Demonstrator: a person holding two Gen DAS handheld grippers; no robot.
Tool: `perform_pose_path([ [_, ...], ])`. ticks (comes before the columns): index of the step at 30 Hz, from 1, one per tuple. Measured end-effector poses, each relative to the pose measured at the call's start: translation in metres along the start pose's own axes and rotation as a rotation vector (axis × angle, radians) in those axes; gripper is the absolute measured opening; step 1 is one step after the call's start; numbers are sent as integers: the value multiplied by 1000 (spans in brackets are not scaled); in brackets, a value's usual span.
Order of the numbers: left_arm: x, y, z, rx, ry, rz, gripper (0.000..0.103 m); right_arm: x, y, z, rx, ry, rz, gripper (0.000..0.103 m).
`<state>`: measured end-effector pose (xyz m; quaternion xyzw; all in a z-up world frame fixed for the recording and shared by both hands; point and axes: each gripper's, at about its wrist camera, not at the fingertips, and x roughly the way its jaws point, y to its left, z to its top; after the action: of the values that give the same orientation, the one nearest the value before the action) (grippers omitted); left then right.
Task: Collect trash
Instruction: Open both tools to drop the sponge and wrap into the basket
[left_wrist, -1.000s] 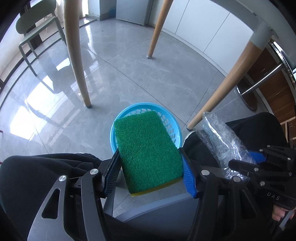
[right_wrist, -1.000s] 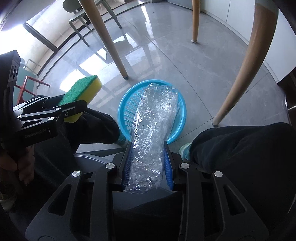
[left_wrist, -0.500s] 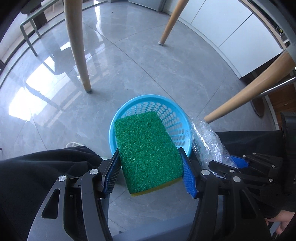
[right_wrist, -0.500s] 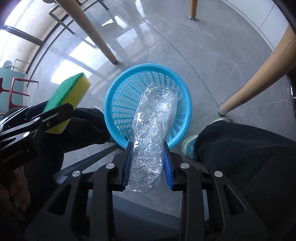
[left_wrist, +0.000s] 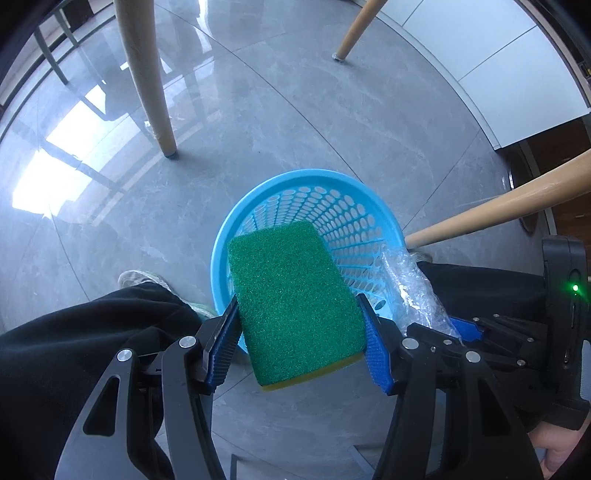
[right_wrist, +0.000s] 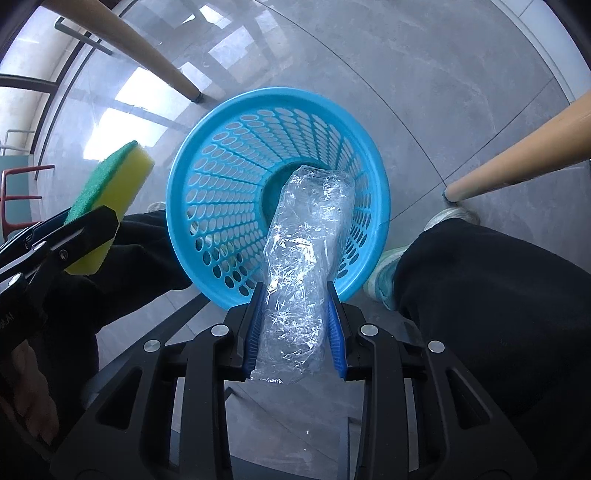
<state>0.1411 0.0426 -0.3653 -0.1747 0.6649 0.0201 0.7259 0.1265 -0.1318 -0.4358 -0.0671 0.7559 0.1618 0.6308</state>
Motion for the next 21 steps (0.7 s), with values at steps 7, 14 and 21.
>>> perform_pose_path([
  [7, 12, 6, 7, -43, 22, -54, 68, -3, -8, 6, 32, -27, 19, 45],
  [14, 4, 3, 5, -32, -8, -27, 68, -11, -8, 4, 28, -43, 8, 55],
  [21, -15, 3, -5, -27, -24, 1, 68, -37, -5, -9, -1, -90, -19, 56],
])
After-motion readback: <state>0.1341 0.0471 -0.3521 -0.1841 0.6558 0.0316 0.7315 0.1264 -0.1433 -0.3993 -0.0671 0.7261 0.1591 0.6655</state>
